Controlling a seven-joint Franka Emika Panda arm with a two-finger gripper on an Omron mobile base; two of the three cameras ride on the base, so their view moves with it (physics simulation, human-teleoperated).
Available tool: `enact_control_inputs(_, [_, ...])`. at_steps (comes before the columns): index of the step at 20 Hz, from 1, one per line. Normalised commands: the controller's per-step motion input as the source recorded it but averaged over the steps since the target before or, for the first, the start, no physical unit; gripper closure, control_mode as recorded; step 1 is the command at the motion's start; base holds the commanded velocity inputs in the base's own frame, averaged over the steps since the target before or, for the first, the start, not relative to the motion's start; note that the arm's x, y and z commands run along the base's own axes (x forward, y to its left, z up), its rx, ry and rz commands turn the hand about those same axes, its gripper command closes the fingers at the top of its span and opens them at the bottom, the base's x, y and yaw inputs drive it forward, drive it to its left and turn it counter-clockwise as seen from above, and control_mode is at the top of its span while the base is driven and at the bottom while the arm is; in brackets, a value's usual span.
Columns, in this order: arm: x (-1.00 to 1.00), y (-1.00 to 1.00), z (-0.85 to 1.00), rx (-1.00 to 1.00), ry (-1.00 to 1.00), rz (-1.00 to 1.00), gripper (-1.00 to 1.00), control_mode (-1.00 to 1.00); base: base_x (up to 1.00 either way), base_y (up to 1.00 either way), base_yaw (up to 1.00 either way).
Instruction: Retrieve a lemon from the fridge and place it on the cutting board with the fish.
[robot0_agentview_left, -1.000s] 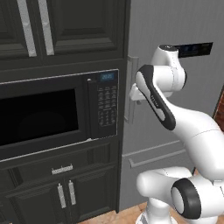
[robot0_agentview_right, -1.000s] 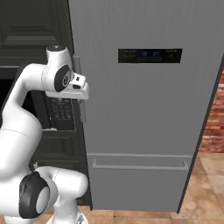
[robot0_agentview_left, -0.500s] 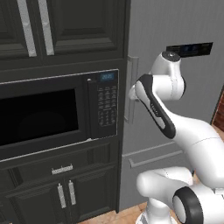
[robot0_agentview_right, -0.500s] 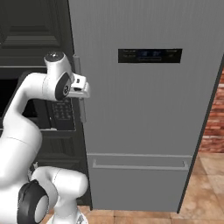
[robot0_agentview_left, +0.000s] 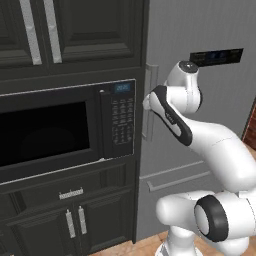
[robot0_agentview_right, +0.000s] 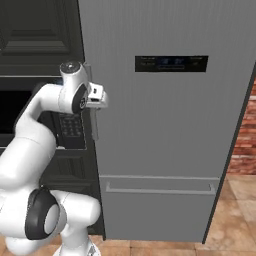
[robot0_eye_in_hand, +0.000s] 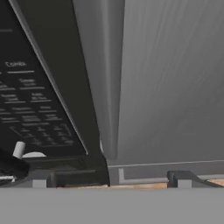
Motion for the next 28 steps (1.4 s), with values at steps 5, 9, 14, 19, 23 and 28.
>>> enact_control_inputs(5, [0.34,0.01,0.00,0.00,-0.08,0.00,-1.00,-1.00,0.00,0.00,0.00])
enact_control_inputs(9, [0.18,0.05,0.00,0.00,-0.09,0.00,-1.00,-1.00,0.00,0.00,0.00])
enact_control_inputs(14, [0.16,0.08,0.00,0.00,-0.10,0.00,-1.00,-1.00,0.00,0.00,0.00])
enact_control_inputs(19, [0.21,0.01,0.00,0.00,-0.03,0.00,-1.00,-1.00,0.00,0.00,0.00])
enact_control_inputs(23, [0.30,0.00,0.00,0.00,0.00,0.00,-1.00,-1.00,0.00,0.00,0.00])
enact_control_inputs(28, [0.20,0.00,0.00,0.00,-0.03,0.00,-1.00,-1.00,0.00,0.00,0.00])
